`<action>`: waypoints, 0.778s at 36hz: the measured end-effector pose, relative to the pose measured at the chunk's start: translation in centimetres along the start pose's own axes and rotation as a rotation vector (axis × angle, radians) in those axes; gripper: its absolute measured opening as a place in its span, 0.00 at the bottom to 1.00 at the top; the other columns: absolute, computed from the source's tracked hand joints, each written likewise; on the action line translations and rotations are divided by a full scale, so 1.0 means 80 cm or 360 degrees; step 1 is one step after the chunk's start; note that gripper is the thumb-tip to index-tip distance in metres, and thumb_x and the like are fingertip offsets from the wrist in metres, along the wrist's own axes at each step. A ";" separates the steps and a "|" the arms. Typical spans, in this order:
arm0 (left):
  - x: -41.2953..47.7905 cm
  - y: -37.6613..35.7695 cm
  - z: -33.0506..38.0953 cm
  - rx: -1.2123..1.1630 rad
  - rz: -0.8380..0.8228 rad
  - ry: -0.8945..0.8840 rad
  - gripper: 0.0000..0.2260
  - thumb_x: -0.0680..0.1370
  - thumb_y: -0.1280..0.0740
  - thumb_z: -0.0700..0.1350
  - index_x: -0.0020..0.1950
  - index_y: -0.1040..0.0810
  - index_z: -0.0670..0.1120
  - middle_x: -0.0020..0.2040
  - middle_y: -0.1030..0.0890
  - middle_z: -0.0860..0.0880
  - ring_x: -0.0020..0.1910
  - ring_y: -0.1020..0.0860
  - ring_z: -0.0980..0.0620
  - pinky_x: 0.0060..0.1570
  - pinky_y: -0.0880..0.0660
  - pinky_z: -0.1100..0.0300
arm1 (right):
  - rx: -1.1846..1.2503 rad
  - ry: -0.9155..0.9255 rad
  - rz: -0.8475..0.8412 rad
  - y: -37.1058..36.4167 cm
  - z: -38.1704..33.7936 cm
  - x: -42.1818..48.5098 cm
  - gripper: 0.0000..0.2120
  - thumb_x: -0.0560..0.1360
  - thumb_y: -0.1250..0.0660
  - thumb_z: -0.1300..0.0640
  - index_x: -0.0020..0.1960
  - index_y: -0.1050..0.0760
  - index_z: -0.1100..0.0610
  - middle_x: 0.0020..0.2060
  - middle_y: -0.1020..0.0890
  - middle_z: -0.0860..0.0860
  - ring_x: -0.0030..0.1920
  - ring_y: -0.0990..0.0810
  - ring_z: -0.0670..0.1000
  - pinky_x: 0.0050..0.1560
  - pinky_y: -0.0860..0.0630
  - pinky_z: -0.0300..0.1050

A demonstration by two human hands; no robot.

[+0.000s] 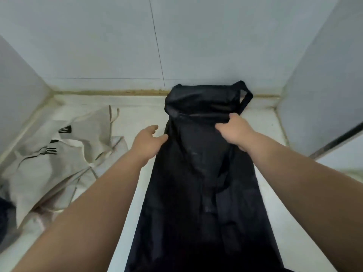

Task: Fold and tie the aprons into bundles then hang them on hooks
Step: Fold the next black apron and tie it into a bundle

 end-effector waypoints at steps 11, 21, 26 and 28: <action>0.000 -0.038 -0.057 0.0321 0.0109 0.0016 0.17 0.79 0.36 0.44 0.66 0.29 0.38 0.61 0.24 0.40 0.58 0.24 0.42 0.45 0.34 0.62 | -0.0242 0.0060 -0.0557 -0.097 0.028 -0.047 0.43 0.68 0.29 0.37 0.75 0.41 0.55 0.71 0.33 0.51 0.70 0.33 0.51 0.67 0.33 0.44; 0.037 -0.036 -0.100 -0.0006 0.0399 0.0210 0.11 0.80 0.37 0.49 0.53 0.24 0.42 0.52 0.21 0.44 0.53 0.24 0.45 0.48 0.31 0.59 | -0.0654 0.0260 -0.0347 -0.130 0.028 -0.031 0.08 0.79 0.44 0.61 0.54 0.28 0.61 0.49 0.24 0.54 0.46 0.28 0.52 0.42 0.30 0.41; 0.032 -0.027 -0.114 0.0162 0.0515 0.0171 0.13 0.80 0.38 0.47 0.61 0.27 0.42 0.59 0.24 0.44 0.57 0.25 0.44 0.50 0.34 0.61 | -0.0498 0.0230 -0.0132 -0.138 0.023 -0.020 0.11 0.82 0.43 0.54 0.58 0.28 0.60 0.53 0.22 0.56 0.45 0.29 0.51 0.44 0.33 0.42; 0.022 -0.025 -0.116 0.0310 0.0533 0.0105 0.18 0.80 0.36 0.46 0.69 0.32 0.43 0.66 0.31 0.42 0.62 0.29 0.43 0.56 0.33 0.57 | -0.0515 0.0186 -0.0088 -0.139 0.021 -0.020 0.14 0.81 0.41 0.51 0.58 0.28 0.60 0.53 0.22 0.57 0.46 0.28 0.52 0.46 0.30 0.44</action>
Point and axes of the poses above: each hand's wrist, its own x-axis towards the middle knuckle, its own y-axis out of the back of the hand, z = x × y, the point moved 1 cm from there along x, towards the middle knuckle
